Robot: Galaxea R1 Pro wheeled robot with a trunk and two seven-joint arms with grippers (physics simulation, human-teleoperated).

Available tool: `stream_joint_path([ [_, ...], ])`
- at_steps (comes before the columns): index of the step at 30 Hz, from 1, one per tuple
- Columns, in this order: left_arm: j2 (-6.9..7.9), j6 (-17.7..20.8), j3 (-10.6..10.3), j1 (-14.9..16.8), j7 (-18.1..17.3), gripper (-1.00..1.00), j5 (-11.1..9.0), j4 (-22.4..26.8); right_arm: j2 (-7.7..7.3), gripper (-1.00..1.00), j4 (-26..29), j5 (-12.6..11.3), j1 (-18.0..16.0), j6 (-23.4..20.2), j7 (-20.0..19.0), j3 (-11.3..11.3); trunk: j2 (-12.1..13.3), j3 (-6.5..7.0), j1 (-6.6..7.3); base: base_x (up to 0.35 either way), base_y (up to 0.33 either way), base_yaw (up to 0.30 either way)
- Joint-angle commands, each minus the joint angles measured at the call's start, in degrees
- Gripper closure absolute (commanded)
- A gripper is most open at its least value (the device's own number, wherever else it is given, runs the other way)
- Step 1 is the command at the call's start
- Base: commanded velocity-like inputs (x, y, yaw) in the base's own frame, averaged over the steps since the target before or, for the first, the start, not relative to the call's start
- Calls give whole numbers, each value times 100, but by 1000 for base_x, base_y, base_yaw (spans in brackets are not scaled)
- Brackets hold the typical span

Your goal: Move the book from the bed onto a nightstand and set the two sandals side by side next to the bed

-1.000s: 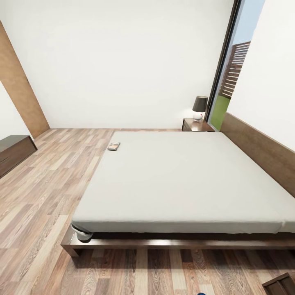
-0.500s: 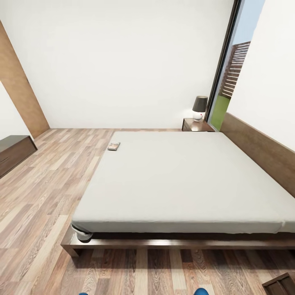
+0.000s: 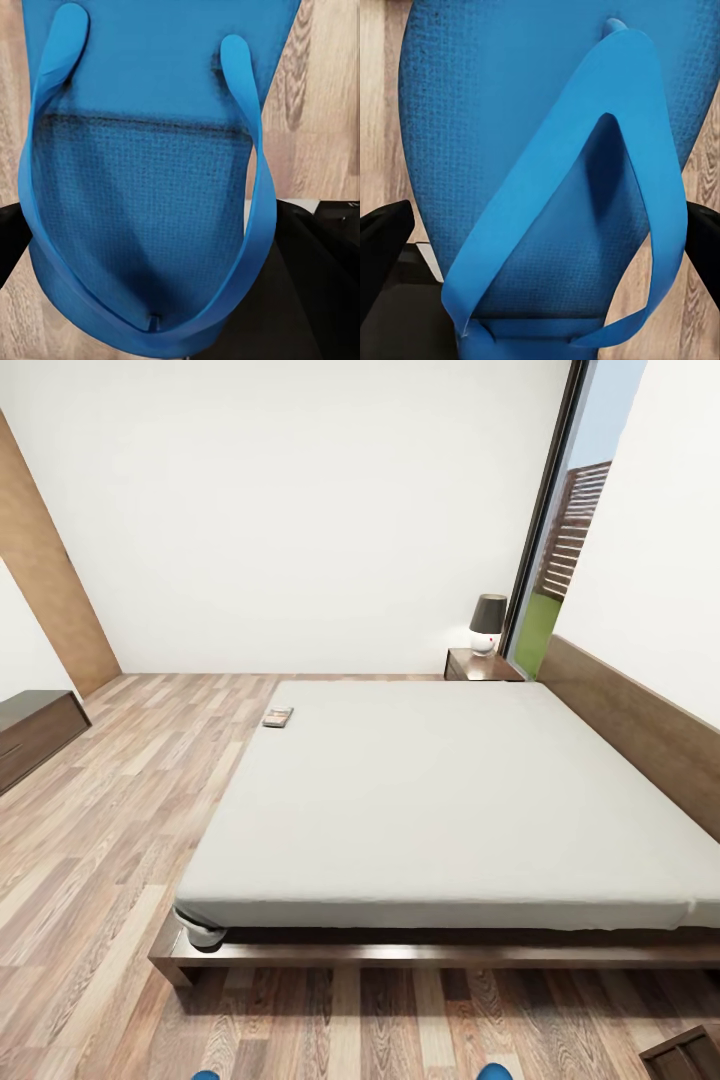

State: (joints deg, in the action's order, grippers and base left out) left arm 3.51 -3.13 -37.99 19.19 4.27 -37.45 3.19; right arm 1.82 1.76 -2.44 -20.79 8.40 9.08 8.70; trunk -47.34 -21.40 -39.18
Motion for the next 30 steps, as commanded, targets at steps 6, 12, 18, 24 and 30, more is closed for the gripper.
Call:
stream_joint_path([
  [6,-4,-11,-33,2,8,100,-44,10,2,100,-8,-21,-4,20,23,51,-5,-6,0,0,0,0],
  [12,-3,-12,-25,3,10,100,-51,14,-3,100,-14,-20,-4,21,23,60,-5,-6,0,0,0,0],
  [18,0,-18,-24,0,12,100,-52,13,-8,100,-24,-20,-4,23,23,63,-45,-24,-22,0,0,0],
  [24,0,-20,-24,1,6,100,-52,15,-16,100,-26,-20,-4,42,16,69,-285,-132,-154,0,0,0],
  [30,0,-25,-24,0,4,100,-52,15,-12,100,-26,-20,-4,39,22,71,-406,-186,-220,0,0,0],
])
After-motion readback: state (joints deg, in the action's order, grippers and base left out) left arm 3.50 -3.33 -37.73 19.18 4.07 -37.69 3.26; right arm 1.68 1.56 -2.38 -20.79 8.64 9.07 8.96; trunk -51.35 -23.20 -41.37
